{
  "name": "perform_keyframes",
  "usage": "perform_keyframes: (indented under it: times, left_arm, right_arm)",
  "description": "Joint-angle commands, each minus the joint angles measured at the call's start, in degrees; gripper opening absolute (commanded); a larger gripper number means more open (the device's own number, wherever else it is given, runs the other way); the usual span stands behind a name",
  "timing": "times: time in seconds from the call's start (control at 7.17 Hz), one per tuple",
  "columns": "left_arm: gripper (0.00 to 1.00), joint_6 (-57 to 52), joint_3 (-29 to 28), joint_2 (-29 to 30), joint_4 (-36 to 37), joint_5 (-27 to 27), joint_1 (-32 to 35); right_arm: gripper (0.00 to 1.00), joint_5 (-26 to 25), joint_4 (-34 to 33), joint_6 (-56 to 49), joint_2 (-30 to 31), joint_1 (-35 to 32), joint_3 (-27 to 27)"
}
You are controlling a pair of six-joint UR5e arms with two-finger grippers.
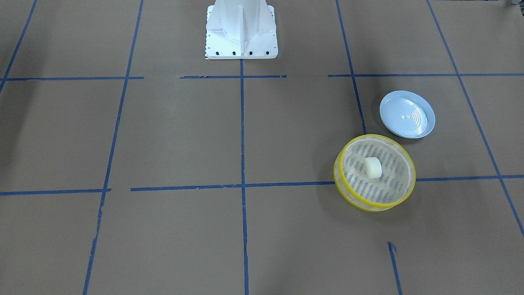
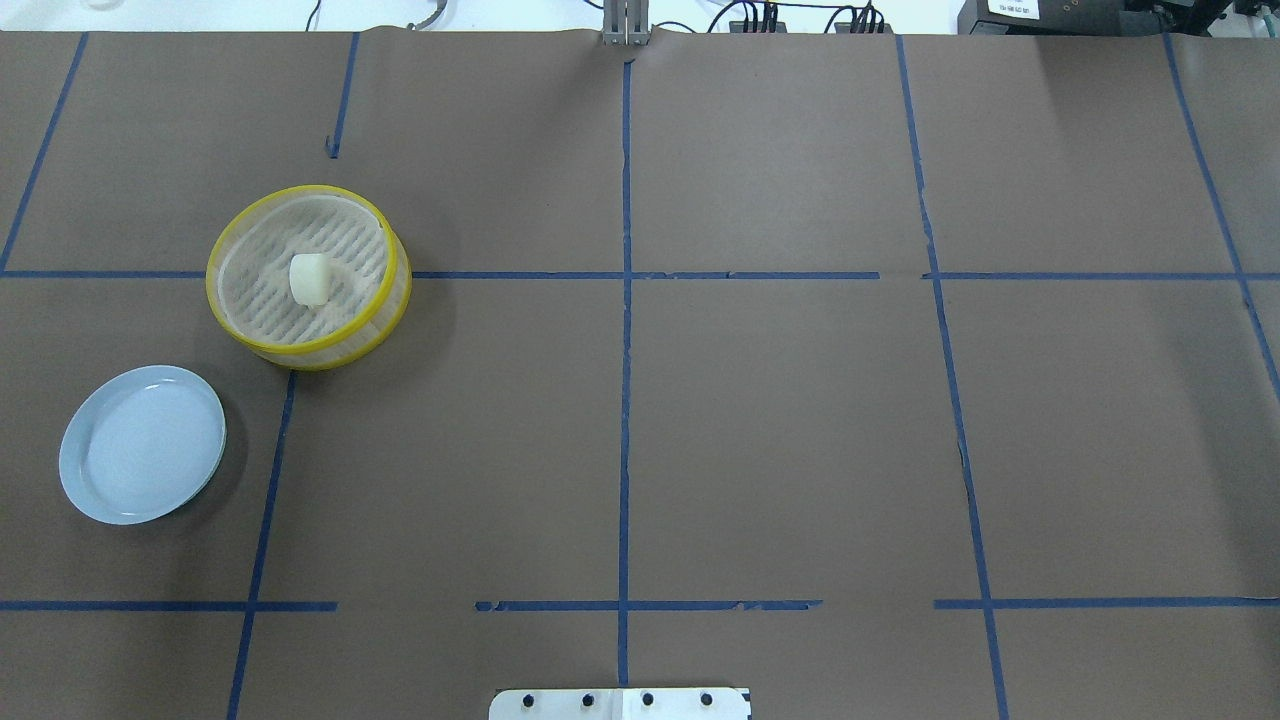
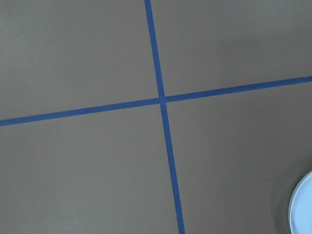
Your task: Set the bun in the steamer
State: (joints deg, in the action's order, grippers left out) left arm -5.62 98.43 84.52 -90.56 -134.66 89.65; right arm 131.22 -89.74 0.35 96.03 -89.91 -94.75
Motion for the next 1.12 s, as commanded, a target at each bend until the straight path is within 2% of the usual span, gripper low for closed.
perform_keyframes:
  times: [0.0, 0.56, 0.98]
  left_arm:
    - [1.00, 0.1, 1.0, 0.1, 0.0, 0.3, 0.1]
    - [1.00, 5.2, 0.4, 1.6, 2.3, 0.4, 2.6]
    - [1.00, 5.3, 1.1, 1.6, 2.4, 0.4, 2.7]
  right_arm:
    - [1.00, 0.0, 0.0, 0.0, -0.1, 0.0, 0.0]
    - [1.00, 0.0, 0.0, 0.0, -0.1, 0.0, 0.0]
    - [1.00, 0.0, 0.0, 0.0, -0.1, 0.0, 0.0]
